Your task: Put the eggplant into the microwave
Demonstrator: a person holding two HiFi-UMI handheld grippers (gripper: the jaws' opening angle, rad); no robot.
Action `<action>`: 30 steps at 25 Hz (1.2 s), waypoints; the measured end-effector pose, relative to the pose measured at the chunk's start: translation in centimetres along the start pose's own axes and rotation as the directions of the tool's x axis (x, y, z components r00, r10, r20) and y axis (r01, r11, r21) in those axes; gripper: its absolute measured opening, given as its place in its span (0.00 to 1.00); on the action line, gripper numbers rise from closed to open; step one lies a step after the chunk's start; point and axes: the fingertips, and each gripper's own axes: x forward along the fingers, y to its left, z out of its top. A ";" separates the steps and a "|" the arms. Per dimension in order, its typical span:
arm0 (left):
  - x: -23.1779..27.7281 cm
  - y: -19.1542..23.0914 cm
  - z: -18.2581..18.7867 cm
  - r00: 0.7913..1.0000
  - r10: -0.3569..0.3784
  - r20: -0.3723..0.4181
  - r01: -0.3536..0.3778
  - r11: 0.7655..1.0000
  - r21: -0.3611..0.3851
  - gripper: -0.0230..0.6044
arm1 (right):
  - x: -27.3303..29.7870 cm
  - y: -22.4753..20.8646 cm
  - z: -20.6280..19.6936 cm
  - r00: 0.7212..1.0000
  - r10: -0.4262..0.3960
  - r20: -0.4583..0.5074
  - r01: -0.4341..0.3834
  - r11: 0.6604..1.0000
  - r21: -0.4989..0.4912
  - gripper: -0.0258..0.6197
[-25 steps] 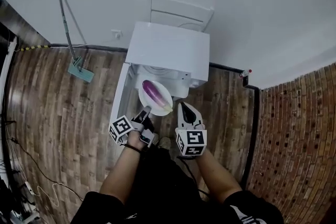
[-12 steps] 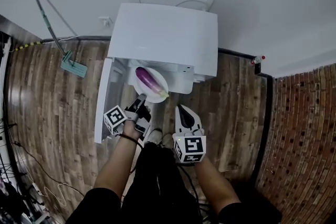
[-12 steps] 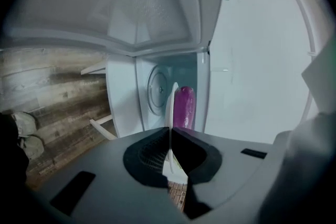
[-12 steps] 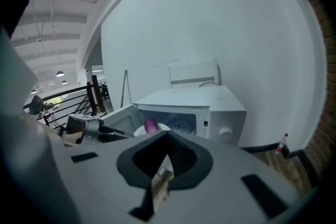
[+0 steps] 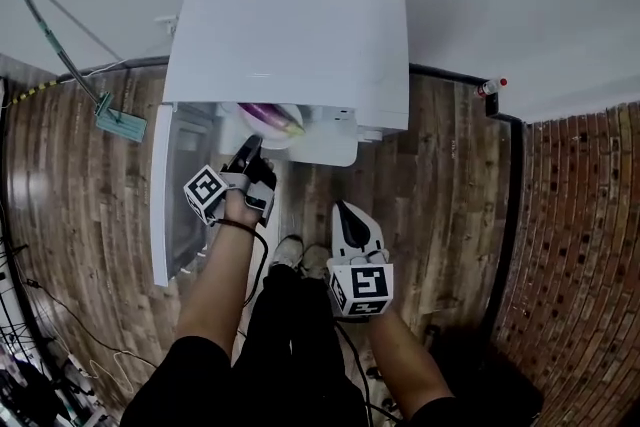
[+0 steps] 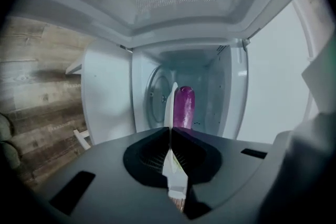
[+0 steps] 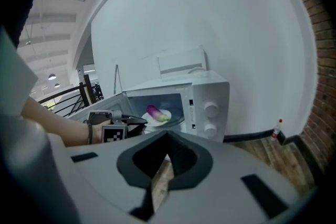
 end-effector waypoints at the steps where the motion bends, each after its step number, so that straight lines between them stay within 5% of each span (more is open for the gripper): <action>1: 0.7 0.2 0.1 1.000 -0.001 0.004 0.001 1.000 0.005 0.06 | 0.0 -0.6 -0.2 1.000 -0.002 -0.002 0.002 1.000 0.003 0.05; 11: 7.0 1.7 2.7 0.999 -0.001 0.046 -0.002 0.998 0.061 0.06 | -1.3 -5.7 -4.1 0.995 -0.067 -0.071 0.070 0.997 0.045 0.05; 23: 9.0 1.9 5.1 0.990 0.064 0.122 -0.080 0.989 0.124 0.06 | -1.7 -5.4 -6.0 0.993 -0.042 -0.114 0.049 0.997 0.053 0.05; 30: 9.1 1.6 5.1 0.982 0.137 0.132 -0.172 0.936 0.308 0.06 | -1.9 -5.1 -6.5 0.992 -0.039 -0.124 0.047 0.997 0.066 0.05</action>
